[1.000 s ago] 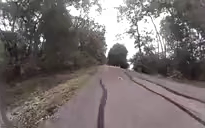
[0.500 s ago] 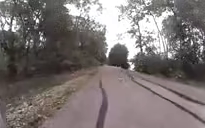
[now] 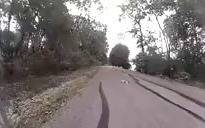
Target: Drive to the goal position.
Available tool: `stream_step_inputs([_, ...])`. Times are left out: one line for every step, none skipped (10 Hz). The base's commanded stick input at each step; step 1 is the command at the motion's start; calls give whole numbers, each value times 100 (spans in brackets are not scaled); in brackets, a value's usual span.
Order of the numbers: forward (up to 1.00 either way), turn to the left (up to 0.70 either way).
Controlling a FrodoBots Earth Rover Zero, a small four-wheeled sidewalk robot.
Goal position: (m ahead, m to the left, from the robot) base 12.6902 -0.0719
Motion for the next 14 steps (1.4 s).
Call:
stream_step_inputs([70,-4])
stream_step_inputs([70,-1])
stream_step_inputs([70,0])
stream_step_inputs([70,0])
stream_step_inputs([70,0])
stream_step_inputs([70,0])
stream_step_inputs([70,0])
stream_step_inputs([70,0])
stream_step_inputs([70,0])
stream_step_inputs([70,0])
stream_step_inputs([70,0])
stream_step_inputs([70,0])
stream_step_inputs([70,0])
stream_step_inputs([70,0])
